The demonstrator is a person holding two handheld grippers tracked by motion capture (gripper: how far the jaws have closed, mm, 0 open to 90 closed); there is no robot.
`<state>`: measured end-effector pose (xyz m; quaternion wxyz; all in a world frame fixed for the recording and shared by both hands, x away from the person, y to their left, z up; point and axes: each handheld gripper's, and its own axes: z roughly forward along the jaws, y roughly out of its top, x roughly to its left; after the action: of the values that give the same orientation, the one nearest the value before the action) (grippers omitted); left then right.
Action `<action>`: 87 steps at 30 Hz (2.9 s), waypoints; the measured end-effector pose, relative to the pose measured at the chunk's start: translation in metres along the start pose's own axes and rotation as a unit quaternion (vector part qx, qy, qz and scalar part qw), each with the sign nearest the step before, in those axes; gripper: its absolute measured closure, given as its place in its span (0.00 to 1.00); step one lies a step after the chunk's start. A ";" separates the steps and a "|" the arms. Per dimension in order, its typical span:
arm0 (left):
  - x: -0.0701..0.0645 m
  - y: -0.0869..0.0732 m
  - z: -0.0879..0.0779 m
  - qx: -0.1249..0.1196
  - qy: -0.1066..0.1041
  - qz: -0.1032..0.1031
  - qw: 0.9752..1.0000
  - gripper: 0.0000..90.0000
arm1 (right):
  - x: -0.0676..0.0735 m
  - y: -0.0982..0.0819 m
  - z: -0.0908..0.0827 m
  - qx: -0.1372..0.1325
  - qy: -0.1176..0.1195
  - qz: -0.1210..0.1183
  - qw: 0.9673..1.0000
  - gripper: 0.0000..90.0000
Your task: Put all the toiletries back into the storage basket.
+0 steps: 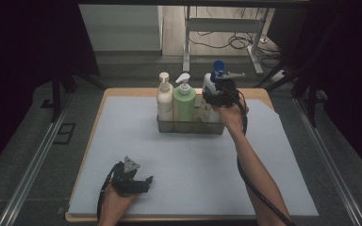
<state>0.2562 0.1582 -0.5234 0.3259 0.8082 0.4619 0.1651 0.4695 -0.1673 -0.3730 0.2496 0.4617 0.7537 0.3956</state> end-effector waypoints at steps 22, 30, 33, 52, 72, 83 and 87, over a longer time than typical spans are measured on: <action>0.000 0.000 0.000 -0.001 0.000 -0.001 1.000 0.14 | 0.000 -0.023 0.017 0.028 -0.006 -0.003 1.000 0.45; 0.000 0.000 0.000 0.000 0.000 -0.001 1.000 0.14 | -0.002 -0.023 0.018 0.032 -0.001 0.002 0.999 0.44; 0.000 0.000 0.000 0.000 0.000 -0.001 1.000 0.14 | -0.006 -0.022 0.019 0.038 0.002 0.008 0.999 0.44; 0.000 0.000 0.000 0.000 0.000 -0.001 1.000 0.14 | -0.005 -0.026 0.015 0.030 0.010 -0.005 0.999 0.37; 0.000 0.000 0.000 -0.001 0.000 -0.001 1.000 0.14 | -0.012 -0.047 -0.008 0.025 0.031 -0.005 0.999 0.41; 0.000 0.000 0.000 -0.001 0.000 -0.001 1.000 0.14 | -0.016 -0.059 -0.022 0.028 0.047 -0.003 0.999 0.44; 0.000 0.000 0.000 -0.001 0.000 -0.001 1.000 0.14 | -0.017 -0.064 -0.027 0.031 0.046 -0.009 0.998 0.47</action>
<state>0.2560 0.1578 -0.5236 0.3266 0.8075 0.4625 0.1655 0.4251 -0.2089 -0.4103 0.2041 0.4436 0.7802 0.3909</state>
